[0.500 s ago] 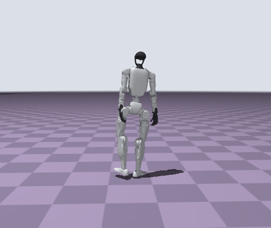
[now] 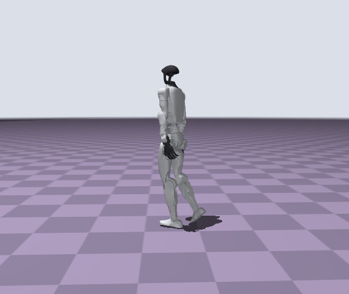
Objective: In place motions
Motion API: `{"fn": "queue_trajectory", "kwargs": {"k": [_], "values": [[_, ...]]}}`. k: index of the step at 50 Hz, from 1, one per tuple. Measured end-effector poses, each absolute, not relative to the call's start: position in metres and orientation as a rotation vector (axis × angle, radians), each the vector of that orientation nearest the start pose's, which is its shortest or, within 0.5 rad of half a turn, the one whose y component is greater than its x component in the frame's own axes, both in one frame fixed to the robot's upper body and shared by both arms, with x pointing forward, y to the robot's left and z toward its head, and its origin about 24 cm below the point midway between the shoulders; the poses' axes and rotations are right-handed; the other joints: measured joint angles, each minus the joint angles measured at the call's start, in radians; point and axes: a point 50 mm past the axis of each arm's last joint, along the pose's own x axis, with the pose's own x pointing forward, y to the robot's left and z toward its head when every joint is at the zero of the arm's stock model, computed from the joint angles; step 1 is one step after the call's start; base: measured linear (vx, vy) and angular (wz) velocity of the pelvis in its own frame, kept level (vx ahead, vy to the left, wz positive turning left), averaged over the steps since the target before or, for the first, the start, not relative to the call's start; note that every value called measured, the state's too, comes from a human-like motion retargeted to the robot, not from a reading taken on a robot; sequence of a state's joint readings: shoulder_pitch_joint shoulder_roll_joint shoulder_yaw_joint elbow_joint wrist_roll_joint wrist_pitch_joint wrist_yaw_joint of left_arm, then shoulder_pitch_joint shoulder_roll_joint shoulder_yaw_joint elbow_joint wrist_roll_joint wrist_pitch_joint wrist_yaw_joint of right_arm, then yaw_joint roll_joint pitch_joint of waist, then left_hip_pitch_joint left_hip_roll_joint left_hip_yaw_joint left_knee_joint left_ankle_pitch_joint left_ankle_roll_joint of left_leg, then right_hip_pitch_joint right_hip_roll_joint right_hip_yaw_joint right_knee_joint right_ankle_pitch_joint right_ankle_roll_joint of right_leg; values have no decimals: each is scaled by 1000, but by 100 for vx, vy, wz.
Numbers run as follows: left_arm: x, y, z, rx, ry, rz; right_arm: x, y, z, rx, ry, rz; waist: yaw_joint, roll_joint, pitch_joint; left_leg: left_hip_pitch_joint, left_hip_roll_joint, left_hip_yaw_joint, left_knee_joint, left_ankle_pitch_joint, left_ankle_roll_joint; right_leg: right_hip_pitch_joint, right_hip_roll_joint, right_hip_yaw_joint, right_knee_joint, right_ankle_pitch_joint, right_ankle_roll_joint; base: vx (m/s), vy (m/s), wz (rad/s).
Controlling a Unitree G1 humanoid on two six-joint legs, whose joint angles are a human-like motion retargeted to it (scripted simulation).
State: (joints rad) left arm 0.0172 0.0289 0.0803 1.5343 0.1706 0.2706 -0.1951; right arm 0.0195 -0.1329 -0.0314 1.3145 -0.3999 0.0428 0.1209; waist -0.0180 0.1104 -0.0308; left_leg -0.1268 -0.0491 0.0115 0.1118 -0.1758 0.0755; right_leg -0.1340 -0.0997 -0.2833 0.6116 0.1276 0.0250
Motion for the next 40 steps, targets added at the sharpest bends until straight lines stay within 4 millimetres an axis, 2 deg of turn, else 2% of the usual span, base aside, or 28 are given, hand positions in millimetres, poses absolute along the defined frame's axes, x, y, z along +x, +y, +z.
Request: {"fn": "queue_trajectory", "kwargs": {"k": [2, 6, 8, 10, 12, 13, 15, 18, 20, 21, 22, 24, 26, 28, 30, 32, 33, 35, 36, 37, 40], "values": [[-14, 160, -179, -61, 1826, -162, 58, -197, -175, -382, 1377, 272, -20, -10, -6, -4, -11, -36, -3, 4, 4, -2, 64, 127, -73, -65, 34, 2, -4, 157], [-11, 168, -179, -46, 1821, -163, 55, -197, -176, -472, 1367, 331, -41, -63, -24, -5, -67, -102, -9, 3, 5, 4, 77, 183, -268, -156, 31, 9, -6, 140], [-8, 169, -179, -41, 1812, -157, 52, -200, -176, -511, 1381, 360, -35, -106, -22, 8, -110, -121, -14, -3, 6, 14, 49, 113, -378, -161, 52, 8, -8, 89], [-4, 170, -179, -31, 1790, -133, 49, -201, -176, -534, 1400, 387, -6, -130, -13, 30, -121, -123, -22, -17, 4, 23, 32, -43, -455, -161, -30, 11, -11, 15], [-1, 170, -180, -35, 1760, -98, 46, -201, -177, -539, 1420, 406, 49, -163, -21, 35, -131, -88, -25, -39, 6, 55, -26, -163, -476, -167, 10, 14, -14, -55], [1, 169, -180, -40, 1747, -87, 45, -201, -177, -532, 1430, 410, 69, -176, -23, 35, -136, -80, -21, -49, 9, 63, -15, -211, -479, -185, -7, 12, -14, -25], [3, 164, -181, -52, 1725, -75, 45, -201, -177, -506, 1445, 399, 81, -202, -18, 25, -156, -89, 11, -70, 14, 49, -1, -60, -480, -179, 35, 11, -14, 32], [1, 159, -182, -84, 1716, -52, 45, -200, -177, -463, 1446, 372, 31, -212, -32, -22, -171, -131, 104, -88, 19, 61, -44, -170, -489, -183, 50, 14, -13, 73], [-3, 156, -182, -103, 1725, -47, 42, -201, -177, -446, 1456, 363, 20, -221, -43, -47, -183, -130, 159, -82, 26, 39, -41, -97, -468, -187, 61, 13, -3, -20], [-3, 155, -182, -108, 1729, -54, 42, -202, -177, -443, 1464, 356, 38, -231, -48, -65, -198, -141, 188, -77, 58, 21, -58, -87, -455, -182, 63, 9, 1, -108], [-3, 153, -182, -112, 1732, -61, 41, -203, -177, -441, 1472, 350, 54, -240, -50, -78, -222, -175, 213, -69, 93, 6, -71, -72, -445, -176, 64, 5, 3, -141], [-2, 150, -182, -108, 1729, -73, 41, -204, -177, -445, 1483, 345, 86, -256, -34, -69, -296, -341, 235, -36, 155, -14, -80, -14, -433, -160, 58, 2, 6, -179], [3, 148, -182, -94, 1716, -83, 43, -205, -177, -456, 1482, 349, 147, -264, -5, -34, -329, -485, 216, -2, 159, -38, -73, 70, -418, -140, 49, 2, 8, -272], [10, 148, -182, -52, 1692, -99, 49, -205, -176, -472, 1466, 353, 202, -264, 25, 9, -312, -535, 163, 12, 140, -61, -57, 155, -409, -118, 39, -1, 9, -273], [14, 152, -182, 52, 1666, -112, 55, -205, -175, -490, 1444, 352, 167, -251, 35, 42, -275, -518, 92, 2, 123, -69, -48, 182, -421, -84, 26, -2, 8, -142], [20, 158, -182, 185, 1641, -130, 66, -206, -174, -495, 1406, 346, 92, -231, 46, 65, -231, -356, 32, -7, 169, -82, -45, 193, -433, -57, 1, -4, 3, -100], [22, 162, -182, 241, 1630, -146, 72, -207, -172, -493, 1386, 344, 63, -213, 46, 76, -196, -250, 7, -17, 172, -97, -24, 206, -437, -51, -19, -4, 1, -156], [24, 170, -182, 334, 1612, -186, 81, -206, -171, -485, 1350, 351, 5, -175, 45, 81, -177, -267, -36, -16, 153, -132, 17, 230, -438, -49, -56, -5, 2, -213], [25, 176, -181, 376, 1605, -205, 86, -204, -170, -480, 1335, 358, -25, -159, 48, 75, -153, -210, -39, -25, 153, -152, 32, 237, -433, -66, -79, -5, -5, -252], [26, 183, -180, 418, 1601, -224, 90, -202, -169, -475, 1322, 363, -52, -144, 52, 71, -134, -158, -41, -34, 157, -168, 38, 217, -430, -86, -100, -5, -14, -282], [25, 203, -178, 532, 1618, -266, 100, -198, -167, -456, 1298, 364, -92, -122, 74, 87, -96, -33, -59, -70, 171, -191, 8, 13, -435, -167, -143, -4, -19, -350]]}}
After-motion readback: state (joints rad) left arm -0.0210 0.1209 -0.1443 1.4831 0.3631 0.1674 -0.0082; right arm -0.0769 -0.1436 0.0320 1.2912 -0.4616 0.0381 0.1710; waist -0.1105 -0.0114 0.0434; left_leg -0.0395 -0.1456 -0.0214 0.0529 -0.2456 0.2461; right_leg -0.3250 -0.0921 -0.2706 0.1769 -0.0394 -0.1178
